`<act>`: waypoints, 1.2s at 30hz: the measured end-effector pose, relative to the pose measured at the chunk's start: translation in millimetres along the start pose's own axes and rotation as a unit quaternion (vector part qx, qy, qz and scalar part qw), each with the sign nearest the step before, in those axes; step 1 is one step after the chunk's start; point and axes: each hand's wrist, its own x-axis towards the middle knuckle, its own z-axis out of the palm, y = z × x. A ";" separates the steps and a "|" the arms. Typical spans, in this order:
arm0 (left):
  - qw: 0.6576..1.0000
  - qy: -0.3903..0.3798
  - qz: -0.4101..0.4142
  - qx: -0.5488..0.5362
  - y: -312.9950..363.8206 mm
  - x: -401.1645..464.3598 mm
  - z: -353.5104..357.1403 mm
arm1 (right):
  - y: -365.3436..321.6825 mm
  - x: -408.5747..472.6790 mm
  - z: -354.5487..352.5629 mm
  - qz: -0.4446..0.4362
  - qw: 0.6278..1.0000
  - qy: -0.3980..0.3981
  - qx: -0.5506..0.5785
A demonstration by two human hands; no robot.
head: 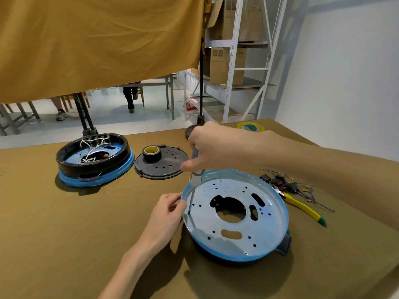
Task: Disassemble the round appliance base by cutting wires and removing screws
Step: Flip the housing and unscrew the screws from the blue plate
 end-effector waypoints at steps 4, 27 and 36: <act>0.999 -0.024 0.021 -0.041 -1.1 -4.7 9.5 | 3.7 -9.6 -14.4 -0.081 0.986 -0.089 0.113; 0.997 0.004 0.039 -0.064 -0.7 -6.5 14.0 | 6.4 2.8 -6.5 -0.097 0.995 -0.037 -0.010; 0.997 0.001 0.040 -0.064 -1.4 -6.8 14.3 | 9.1 -1.4 6.6 -0.008 0.991 0.039 -0.129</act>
